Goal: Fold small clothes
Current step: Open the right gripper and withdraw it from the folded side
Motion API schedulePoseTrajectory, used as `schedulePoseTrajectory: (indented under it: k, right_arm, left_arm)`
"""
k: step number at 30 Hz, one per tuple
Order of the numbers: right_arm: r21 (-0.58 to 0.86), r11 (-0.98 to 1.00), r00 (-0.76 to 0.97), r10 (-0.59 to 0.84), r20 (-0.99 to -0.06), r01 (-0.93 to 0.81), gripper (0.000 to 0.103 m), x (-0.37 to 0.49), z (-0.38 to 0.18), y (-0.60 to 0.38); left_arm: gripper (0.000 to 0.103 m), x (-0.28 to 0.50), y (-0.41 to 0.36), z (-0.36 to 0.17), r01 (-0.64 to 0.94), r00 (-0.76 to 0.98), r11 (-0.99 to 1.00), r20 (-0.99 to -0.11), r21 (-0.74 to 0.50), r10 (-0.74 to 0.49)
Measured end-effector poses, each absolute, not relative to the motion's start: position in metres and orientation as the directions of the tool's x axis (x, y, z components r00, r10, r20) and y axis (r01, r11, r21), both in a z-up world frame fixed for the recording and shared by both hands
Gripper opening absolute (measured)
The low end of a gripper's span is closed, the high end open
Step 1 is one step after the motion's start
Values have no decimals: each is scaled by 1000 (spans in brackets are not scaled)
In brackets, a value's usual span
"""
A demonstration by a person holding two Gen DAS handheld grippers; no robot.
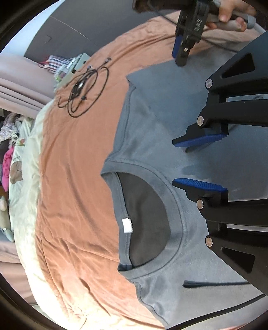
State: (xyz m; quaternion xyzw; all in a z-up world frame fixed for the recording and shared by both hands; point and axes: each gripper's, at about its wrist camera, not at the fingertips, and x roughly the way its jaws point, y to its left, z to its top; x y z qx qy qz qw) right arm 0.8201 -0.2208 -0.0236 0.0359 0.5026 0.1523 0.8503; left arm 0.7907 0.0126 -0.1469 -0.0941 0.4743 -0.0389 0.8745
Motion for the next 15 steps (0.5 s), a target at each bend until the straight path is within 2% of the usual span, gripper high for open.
schedulePoseTrajectory:
  k: [3, 5, 8, 11, 15]
  right_arm:
    - [199, 958, 457, 275, -846, -207, 50, 836, -25, -217]
    - [188, 961, 464, 263, -846, -202, 50, 846, -25, -214]
    - [165, 967, 476, 240, -846, -193, 50, 859, -25, -210]
    - [145, 973, 487, 217, -846, -182, 50, 873, -25, -206]
    - [129, 979, 500, 192, -844, -159, 50, 891, -26, -202]
  left_arm:
    - [41, 798, -1, -155, 26, 522, 978, -832, -207, -190]
    - [41, 802, -8, -161, 50, 513, 982, -840, -180, -180]
    - [41, 808, -12, -174, 41, 493, 995, -864, -93, -101]
    - [41, 812, -3, -178, 31, 499, 991, -857, -132, -130]
    - [41, 818, -5, -178, 43, 503, 993, -856, -110, -117]
